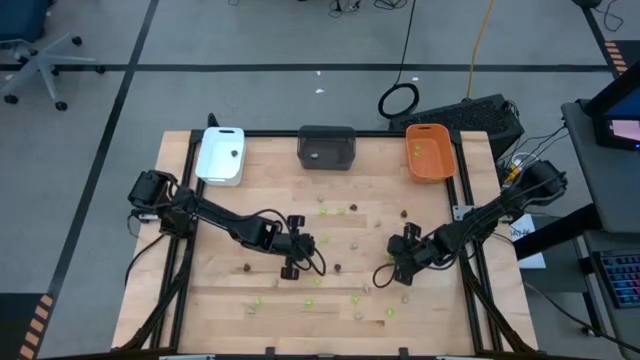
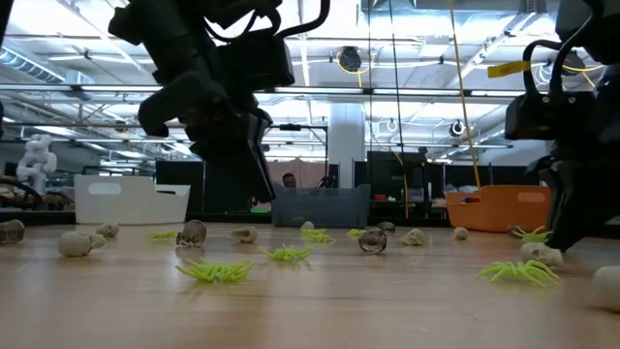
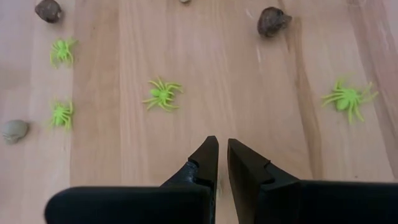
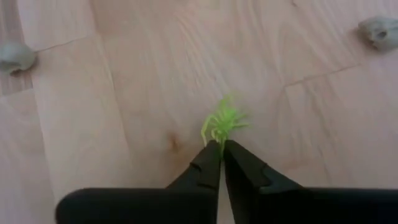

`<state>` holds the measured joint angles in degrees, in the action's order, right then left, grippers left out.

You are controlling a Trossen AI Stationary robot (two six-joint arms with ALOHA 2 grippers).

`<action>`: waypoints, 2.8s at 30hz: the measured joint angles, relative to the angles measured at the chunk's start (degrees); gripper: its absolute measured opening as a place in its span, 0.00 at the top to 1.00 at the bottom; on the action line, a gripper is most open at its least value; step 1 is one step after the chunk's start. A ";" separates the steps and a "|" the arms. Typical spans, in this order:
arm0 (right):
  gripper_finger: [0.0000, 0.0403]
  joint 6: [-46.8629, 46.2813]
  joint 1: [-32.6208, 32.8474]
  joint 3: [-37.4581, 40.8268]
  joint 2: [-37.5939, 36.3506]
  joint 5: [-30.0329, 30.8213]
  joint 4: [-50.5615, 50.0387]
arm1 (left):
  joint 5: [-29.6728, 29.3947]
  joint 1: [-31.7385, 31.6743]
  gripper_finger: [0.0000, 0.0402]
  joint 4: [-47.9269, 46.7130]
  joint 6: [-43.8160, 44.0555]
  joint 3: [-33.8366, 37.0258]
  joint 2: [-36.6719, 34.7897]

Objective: Sort Halloween decoration
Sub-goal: Put the green toy spider into the orange bin

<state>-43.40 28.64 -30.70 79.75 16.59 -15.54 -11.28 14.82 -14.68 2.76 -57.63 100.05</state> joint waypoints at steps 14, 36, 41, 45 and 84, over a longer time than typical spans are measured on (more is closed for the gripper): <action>1.00 13.65 -0.09 0.20 -2.62 13.34 14.49 | -5.34 0.38 0.92 -5.21 1.44 -0.02 0.00; 1.00 56.34 -5.71 4.31 -4.28 15.24 60.66 | -5.45 -0.41 0.92 0.70 -5.23 -0.09 -3.70; 1.00 64.05 -7.38 4.31 -4.28 11.59 60.65 | -5.54 -0.57 0.92 1.17 -4.75 -0.07 -5.58; 1.00 72.37 -7.87 4.31 -4.26 11.57 59.63 | -5.52 -0.54 0.92 1.13 -4.76 -0.07 -5.93; 1.00 72.77 -8.15 3.03 -5.69 28.56 61.06 | -5.78 -0.64 0.92 3.68 -5.06 -0.04 -6.03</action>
<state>29.38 20.50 -27.67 74.06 45.15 45.52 -17.06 14.17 -11.00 -2.30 -57.67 94.02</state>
